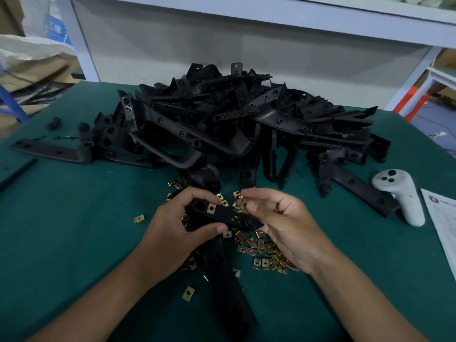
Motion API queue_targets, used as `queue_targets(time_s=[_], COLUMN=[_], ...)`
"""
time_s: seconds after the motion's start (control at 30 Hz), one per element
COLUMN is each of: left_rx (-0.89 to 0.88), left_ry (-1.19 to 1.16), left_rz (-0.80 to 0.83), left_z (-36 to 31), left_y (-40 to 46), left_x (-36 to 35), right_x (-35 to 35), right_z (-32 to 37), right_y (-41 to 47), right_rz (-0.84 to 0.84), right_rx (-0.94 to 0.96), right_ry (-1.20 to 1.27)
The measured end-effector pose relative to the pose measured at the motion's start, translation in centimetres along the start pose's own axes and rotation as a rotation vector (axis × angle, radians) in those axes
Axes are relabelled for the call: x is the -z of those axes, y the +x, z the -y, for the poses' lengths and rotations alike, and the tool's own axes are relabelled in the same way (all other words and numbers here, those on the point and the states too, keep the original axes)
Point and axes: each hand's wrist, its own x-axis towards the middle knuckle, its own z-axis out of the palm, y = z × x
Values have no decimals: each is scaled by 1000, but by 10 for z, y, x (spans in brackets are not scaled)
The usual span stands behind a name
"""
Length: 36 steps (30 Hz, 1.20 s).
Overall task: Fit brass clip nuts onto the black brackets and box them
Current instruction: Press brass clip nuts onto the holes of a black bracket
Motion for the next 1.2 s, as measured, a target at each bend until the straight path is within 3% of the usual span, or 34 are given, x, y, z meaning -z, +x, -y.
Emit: queue_targets(time_s=[0.67, 1.2], left_rx=[-24, -37], left_ry=[-50, -37], left_rz=[44, 66], left_z=[-4, -5], left_y=[-1, 0], left_x=[-1, 0], right_x=[-3, 6], right_z=[-4, 6], right_y=[1, -5], right_rz=[10, 102], right_rx=[-13, 82], right_ry=[27, -330])
